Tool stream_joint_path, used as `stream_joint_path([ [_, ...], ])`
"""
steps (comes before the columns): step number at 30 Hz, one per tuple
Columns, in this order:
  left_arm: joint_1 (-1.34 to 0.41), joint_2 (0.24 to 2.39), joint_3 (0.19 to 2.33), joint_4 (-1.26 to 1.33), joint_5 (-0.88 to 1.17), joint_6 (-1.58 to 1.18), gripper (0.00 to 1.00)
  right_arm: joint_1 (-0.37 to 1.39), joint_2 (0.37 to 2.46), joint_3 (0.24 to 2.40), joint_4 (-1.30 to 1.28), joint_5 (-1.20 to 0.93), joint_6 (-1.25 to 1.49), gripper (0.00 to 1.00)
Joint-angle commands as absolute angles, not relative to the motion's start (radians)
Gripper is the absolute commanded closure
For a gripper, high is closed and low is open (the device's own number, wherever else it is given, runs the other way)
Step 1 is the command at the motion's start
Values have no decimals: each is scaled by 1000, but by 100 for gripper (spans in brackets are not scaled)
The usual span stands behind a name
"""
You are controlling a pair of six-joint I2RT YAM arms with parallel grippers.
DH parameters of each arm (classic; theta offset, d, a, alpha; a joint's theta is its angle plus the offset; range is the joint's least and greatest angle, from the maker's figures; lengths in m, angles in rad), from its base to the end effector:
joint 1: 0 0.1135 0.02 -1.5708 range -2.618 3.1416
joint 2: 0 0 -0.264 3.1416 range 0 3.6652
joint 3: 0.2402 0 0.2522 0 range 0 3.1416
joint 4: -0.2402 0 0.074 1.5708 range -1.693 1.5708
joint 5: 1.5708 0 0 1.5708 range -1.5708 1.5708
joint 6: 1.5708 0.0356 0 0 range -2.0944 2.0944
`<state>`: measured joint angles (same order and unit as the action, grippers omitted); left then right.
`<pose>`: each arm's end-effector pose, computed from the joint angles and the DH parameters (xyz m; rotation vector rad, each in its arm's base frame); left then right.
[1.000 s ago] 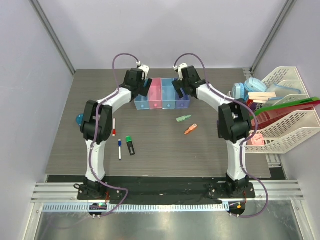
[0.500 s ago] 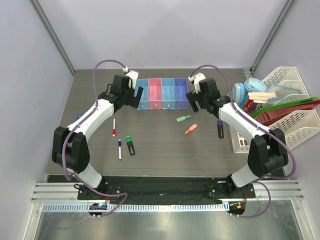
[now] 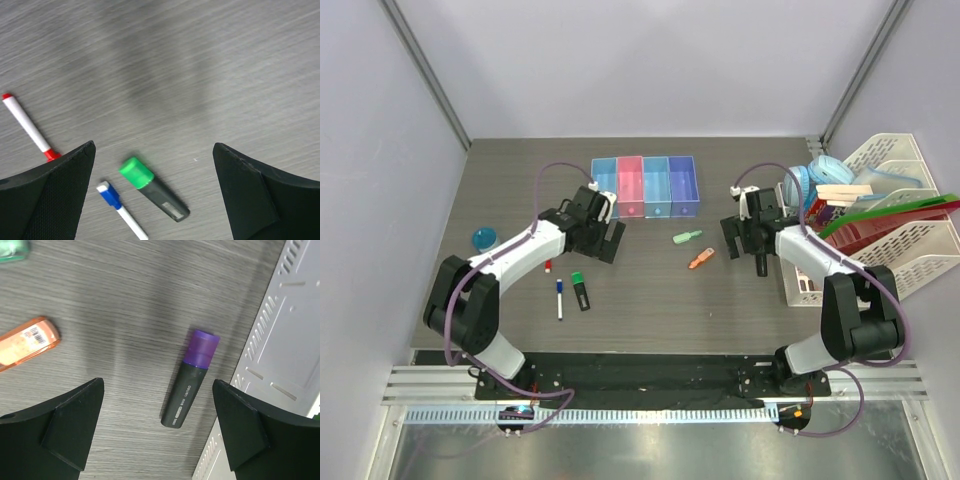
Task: Sort the stationery into containers
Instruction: Pick up the pen from the center of the board.
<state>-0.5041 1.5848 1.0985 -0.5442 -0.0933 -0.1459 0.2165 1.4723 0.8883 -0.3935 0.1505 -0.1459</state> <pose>0.2858 -0.1539 0.2222 0.4298 2.5627 -0.1148 0.2869 0.0576 0.2007 -0.4000 2.5081 -0.1639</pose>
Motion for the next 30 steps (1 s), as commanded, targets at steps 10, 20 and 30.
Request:
stream_joint_path([
  [10, -569, 1559, 1086, -632, -124, -219, 0, 91, 1580, 922, -440, -20, -57, 6],
  [20, -569, 1551, 1057, -635, -92, -221, 0, 51, 1632, 920, -442, -55, -57, 24],
  [30, -571, 1555, 1023, -640, -83, -224, 0, 52, 1615, 925, -436, -61, -58, 86],
])
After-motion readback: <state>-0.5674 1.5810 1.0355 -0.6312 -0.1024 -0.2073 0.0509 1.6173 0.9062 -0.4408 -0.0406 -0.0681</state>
